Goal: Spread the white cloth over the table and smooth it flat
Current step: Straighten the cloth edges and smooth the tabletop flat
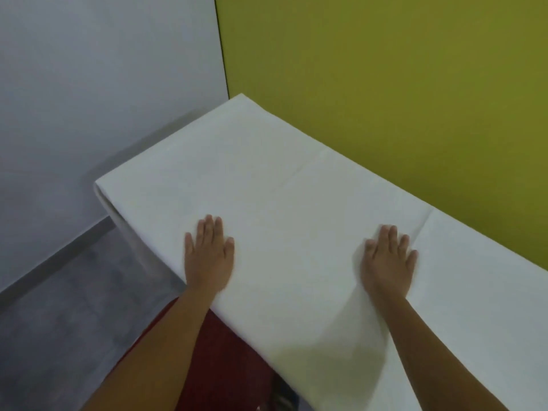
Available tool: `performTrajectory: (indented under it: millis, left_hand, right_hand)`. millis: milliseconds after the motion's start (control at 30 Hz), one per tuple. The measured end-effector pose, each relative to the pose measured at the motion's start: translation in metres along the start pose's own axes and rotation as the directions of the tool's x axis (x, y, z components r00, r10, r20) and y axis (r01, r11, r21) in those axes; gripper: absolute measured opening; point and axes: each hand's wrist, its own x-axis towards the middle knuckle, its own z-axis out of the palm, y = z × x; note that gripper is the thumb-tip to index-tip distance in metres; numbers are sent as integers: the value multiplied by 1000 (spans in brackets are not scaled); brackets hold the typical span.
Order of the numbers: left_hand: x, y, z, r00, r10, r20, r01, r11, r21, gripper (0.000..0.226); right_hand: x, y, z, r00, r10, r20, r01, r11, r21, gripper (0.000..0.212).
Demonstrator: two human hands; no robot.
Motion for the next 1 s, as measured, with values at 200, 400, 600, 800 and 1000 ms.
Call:
performTrajectory:
  millis: [200,400,600,800,1000]
  left_hand:
    - [-30,-2,-5,997,-58,41,60,998,-35,57]
    - [-75,0,-8,994,23,107,-18,999,-41,58]
    - [-148,77,11,861,492,133,-480,870,-109,58]
    - [-178,75,23,790,598,134,-599,800,-32,58]
    - [-180,68,20,820,550,159,-554,832,-26,58]
  right_hand:
    - [-76,78,-14,969,242,-41,-240,970,50,57]
    - [-143,90,-20,942,332,-43,-329,942,69,55]
    - [-202,48,4,999,-9,32,9,1000,12,55]
    - [-240,126,-13,980,197,11,-197,980,16,56]
    - [-282,188,-28,916,402,-4,-402,915,49,56]
